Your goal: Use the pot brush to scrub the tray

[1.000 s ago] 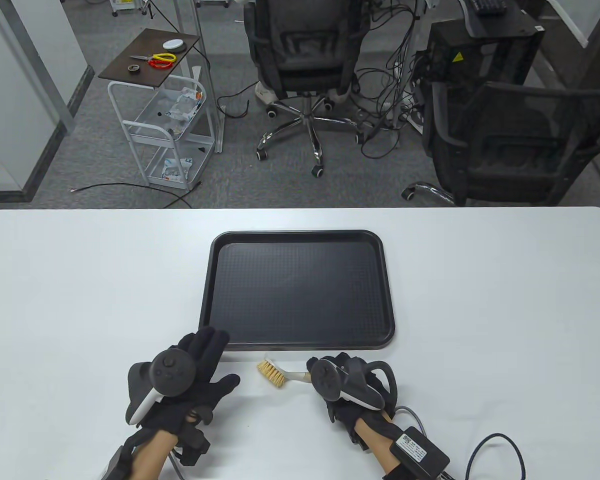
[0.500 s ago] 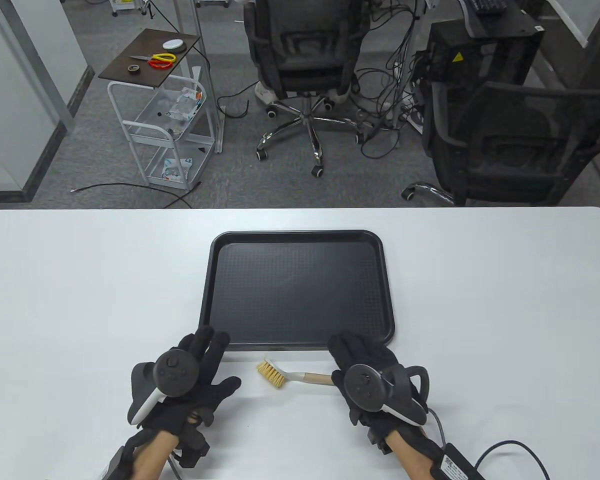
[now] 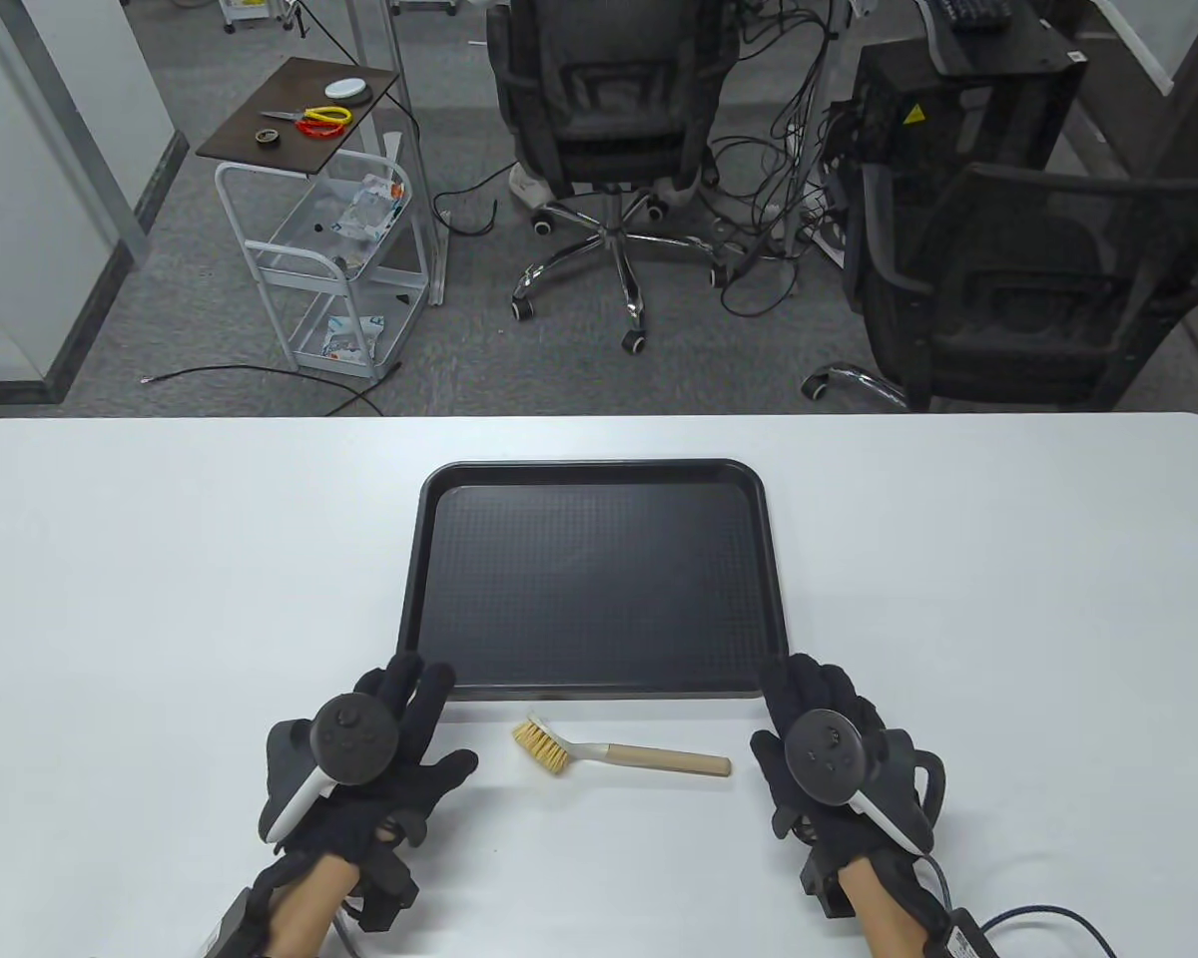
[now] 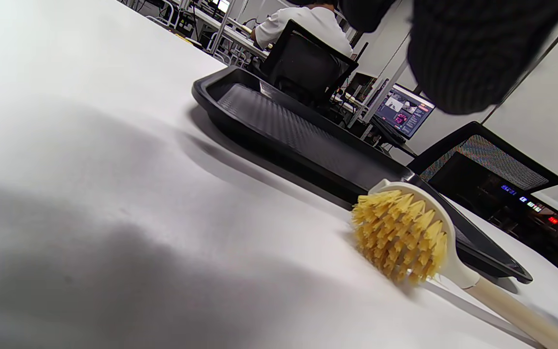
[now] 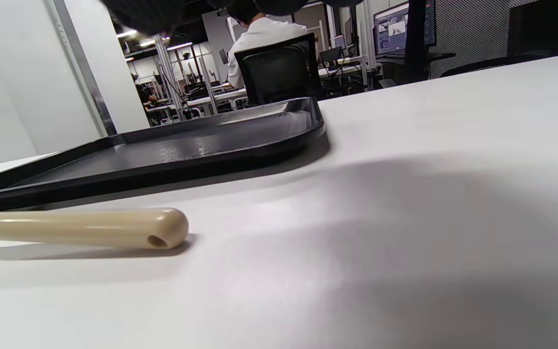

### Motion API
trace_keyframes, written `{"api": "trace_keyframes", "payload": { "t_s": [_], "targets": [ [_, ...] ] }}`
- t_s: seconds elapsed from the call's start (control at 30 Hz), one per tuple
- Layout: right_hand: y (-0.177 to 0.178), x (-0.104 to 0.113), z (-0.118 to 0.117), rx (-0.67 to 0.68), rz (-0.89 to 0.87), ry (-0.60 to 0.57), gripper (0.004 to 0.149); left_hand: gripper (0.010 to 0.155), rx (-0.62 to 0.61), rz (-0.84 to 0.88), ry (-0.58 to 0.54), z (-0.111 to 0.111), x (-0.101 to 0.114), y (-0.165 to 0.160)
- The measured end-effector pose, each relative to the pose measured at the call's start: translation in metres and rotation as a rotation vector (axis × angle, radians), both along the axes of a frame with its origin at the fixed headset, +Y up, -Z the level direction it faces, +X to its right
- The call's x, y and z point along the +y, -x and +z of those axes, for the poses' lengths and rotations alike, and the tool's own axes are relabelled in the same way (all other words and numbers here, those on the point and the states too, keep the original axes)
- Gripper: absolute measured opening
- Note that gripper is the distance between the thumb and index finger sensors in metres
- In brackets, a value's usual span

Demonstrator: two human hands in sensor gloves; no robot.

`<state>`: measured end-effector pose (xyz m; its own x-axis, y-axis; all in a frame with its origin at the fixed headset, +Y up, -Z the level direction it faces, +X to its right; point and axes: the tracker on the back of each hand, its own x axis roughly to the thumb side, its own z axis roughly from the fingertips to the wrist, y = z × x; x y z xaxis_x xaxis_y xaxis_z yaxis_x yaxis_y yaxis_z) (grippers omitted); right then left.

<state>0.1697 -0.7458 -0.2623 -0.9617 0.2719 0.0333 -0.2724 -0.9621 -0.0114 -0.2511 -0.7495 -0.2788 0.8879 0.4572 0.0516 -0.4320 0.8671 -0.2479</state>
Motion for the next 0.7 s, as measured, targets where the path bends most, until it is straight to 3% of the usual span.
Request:
{"api": "trace_keyframes", "payload": {
  "t_s": [0.2, 0.7],
  "targets": [
    [-0.0025, -0.0070, -0.0014, 0.007, -0.018, 0.050, 0.070, 0.087, -0.005, -0.015, 0.007, -0.0010, -0.0020, -0.0017],
    [-0.0056, -0.0076, 0.0052, 0.008, -0.049, 0.038, 0.070, 0.086, -0.007, -0.009, 0.013, -0.0014, -0.0025, -0.0016]
  ]
}}
